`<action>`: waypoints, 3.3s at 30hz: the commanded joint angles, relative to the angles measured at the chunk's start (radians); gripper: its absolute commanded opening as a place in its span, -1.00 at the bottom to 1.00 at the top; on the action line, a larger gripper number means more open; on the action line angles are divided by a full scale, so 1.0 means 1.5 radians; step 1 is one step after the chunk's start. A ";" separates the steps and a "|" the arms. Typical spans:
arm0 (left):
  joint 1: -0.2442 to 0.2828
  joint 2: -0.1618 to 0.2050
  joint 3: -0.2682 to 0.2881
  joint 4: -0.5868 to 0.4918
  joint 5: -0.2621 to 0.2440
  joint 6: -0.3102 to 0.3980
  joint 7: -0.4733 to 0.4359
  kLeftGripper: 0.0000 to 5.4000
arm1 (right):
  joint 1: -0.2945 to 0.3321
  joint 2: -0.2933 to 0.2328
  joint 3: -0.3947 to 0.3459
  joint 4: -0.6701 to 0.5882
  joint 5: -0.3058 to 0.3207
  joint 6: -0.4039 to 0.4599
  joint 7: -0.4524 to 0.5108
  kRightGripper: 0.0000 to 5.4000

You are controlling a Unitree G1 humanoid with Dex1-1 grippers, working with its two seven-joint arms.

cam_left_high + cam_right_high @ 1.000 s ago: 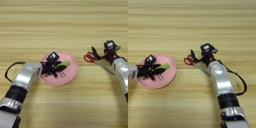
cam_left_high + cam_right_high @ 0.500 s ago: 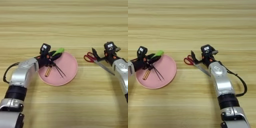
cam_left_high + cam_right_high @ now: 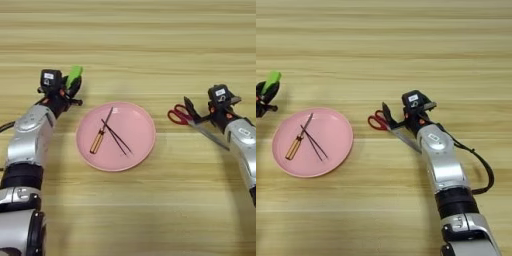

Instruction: Move the objects on the table

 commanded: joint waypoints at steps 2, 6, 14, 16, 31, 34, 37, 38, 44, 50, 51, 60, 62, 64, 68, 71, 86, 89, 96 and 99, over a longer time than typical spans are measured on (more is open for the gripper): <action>-0.026 0.013 0.020 0.091 0.022 -0.060 0.051 -0.50 | -0.005 -0.005 -0.007 0.005 0.007 -0.006 0.003 1.00; -0.038 0.018 0.033 0.158 0.031 -0.100 0.093 -0.50 | -0.005 -0.006 -0.008 0.009 0.008 -0.008 0.005 1.00; -0.061 0.027 0.055 0.269 0.030 -0.159 0.132 -0.50 | -0.007 -0.002 -0.019 0.011 0.018 -0.017 -0.001 1.00; -0.064 0.027 0.056 0.291 0.032 -0.171 0.134 -0.50 | -0.007 -0.001 -0.022 0.012 0.021 -0.018 -0.004 1.00; -0.058 0.009 0.010 0.356 0.079 -0.230 0.134 -0.50 | -0.014 0.000 -0.044 0.015 0.032 -0.024 -0.011 1.00; -0.046 -0.001 -0.002 0.347 0.084 -0.236 0.127 -0.50 | -0.014 0.003 -0.050 0.016 0.036 -0.026 -0.015 1.00; -0.038 -0.005 -0.012 0.339 0.091 -0.239 0.125 -0.50 | -0.016 0.009 -0.056 0.018 0.048 -0.022 -0.015 1.00; -0.036 -0.006 -0.014 0.336 0.092 -0.239 0.124 -0.50 | -0.017 0.009 -0.058 0.019 0.051 -0.021 -0.015 1.00; -0.023 -0.010 -0.026 0.318 0.099 -0.224 0.119 -0.50 | -0.021 0.005 -0.064 0.024 0.055 -0.022 -0.018 1.00; -0.015 -0.015 -0.035 0.305 0.099 -0.208 0.117 -0.50 | -0.022 0.006 -0.064 0.024 0.055 -0.022 -0.019 1.00; -0.016 -0.014 -0.035 0.306 0.098 -0.207 0.118 -0.50 | -0.022 0.006 -0.064 0.024 0.055 -0.022 -0.019 1.00; -0.017 -0.012 -0.041 0.311 0.104 -0.191 0.127 -0.27 | -0.024 0.006 -0.065 0.028 0.056 -0.023 -0.020 1.00; -0.018 -0.012 -0.041 0.311 0.103 -0.189 0.127 -0.21 | -0.025 0.006 -0.065 0.028 0.056 -0.023 -0.020 1.00; -0.018 -0.011 -0.040 0.310 0.103 -0.189 0.129 -0.14 | -0.025 0.006 -0.064 0.028 0.055 -0.023 -0.019 1.00; -0.014 -0.009 -0.036 0.293 0.099 -0.194 0.126 0.00 | -0.025 0.007 -0.063 0.029 0.055 -0.023 -0.019 1.00; -0.013 -0.009 -0.033 0.289 0.095 -0.198 0.125 0.10 | -0.025 0.008 -0.062 0.030 0.054 -0.024 -0.019 1.00; -0.004 -0.010 -0.016 0.252 0.085 -0.213 0.120 0.59 | -0.031 0.005 -0.070 0.040 0.057 -0.029 -0.023 1.00; 0.000 -0.012 -0.015 0.234 0.083 -0.212 0.117 0.69 | -0.031 -0.001 -0.076 0.037 0.059 -0.028 -0.023 1.00; 0.012 -0.018 -0.011 0.200 0.081 -0.211 0.120 0.89 | -0.032 -0.021 -0.101 0.037 0.063 -0.031 -0.023 1.00; 0.016 -0.021 -0.008 0.183 0.080 -0.212 0.129 0.99 | -0.030 -0.034 -0.114 0.040 0.066 -0.034 -0.023 1.00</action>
